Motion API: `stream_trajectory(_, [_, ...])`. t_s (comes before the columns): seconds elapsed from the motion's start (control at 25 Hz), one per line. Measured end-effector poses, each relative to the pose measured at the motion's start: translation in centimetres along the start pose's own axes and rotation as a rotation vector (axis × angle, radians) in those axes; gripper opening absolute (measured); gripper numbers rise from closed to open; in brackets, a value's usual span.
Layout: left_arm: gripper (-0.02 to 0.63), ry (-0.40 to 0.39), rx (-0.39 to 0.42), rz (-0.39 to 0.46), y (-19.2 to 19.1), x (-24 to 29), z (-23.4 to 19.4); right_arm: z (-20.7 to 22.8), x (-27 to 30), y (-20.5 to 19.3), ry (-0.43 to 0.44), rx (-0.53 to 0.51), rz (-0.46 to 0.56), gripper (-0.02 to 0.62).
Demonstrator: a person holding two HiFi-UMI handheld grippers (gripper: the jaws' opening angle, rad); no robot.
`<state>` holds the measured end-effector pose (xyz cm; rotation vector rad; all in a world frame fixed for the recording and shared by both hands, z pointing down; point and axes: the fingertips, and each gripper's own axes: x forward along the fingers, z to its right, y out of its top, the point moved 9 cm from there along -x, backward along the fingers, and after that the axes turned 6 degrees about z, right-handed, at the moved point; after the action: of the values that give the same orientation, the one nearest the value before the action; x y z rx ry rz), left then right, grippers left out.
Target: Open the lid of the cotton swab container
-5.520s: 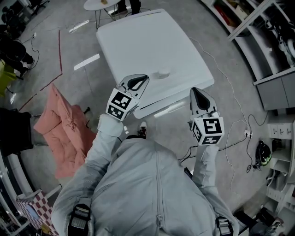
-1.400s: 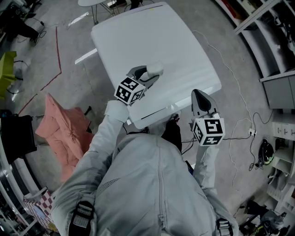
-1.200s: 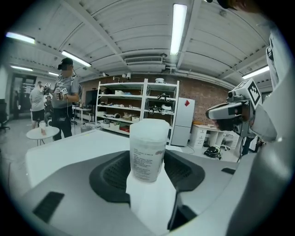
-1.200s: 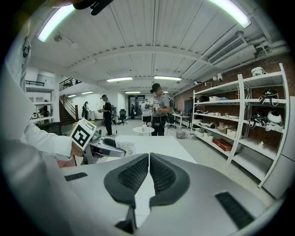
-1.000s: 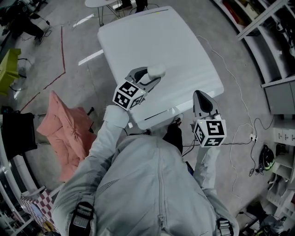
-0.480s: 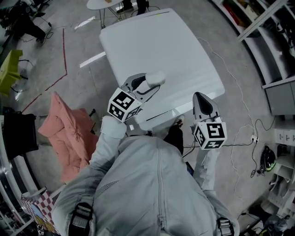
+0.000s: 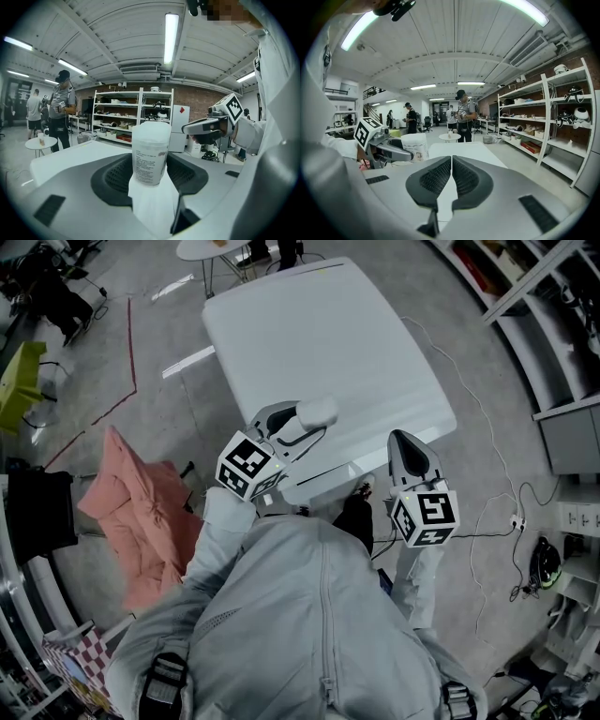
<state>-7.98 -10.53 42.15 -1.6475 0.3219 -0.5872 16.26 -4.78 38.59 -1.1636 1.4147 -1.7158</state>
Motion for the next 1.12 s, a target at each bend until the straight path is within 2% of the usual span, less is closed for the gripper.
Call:
stream_trajectory(0.32, [0.238,-0.045,-0.014,0.004,-0.1,1.1,0.2,0.6,0.1,-0.1,0.011,-0.001,-0.007,0.035])
stream_trajectory(0.6, [0.238,-0.075,-0.022,-0.006,-0.4,1.3,0.2,1.0,0.5,-0.9,0.078,-0.051,0.023,0.035])
stream_trajectory(0.8, [0.238,-0.125,-0.016,-0.011,-0.7,1.0,-0.1,0.0,0.8,-0.3,0.299,-0.080,0.113,0.037])
stream_trajectory(0.96, [0.236,-0.172,-0.018,-0.022,-0.4,1.0,-0.3,-0.7,1.8,0.5,0.405,-0.075,0.139,0.043])
stream_trajectory(1.0, [0.236,-0.186,-0.016,-0.026,-0.3,1.2,-0.2,-1.0,2.0,0.7,0.439,-0.064,0.140,0.077])
stream_trajectory(1.08, [0.236,-0.216,-0.008,-0.037,-0.2,1.5,0.0,-1.7,2.5,0.9,0.512,-0.058,0.129,0.191])
stream_trajectory(1.12, [0.236,-0.231,-0.001,-0.043,-0.1,1.6,0.2,-2.0,2.6,0.9,0.540,-0.066,0.122,0.206])
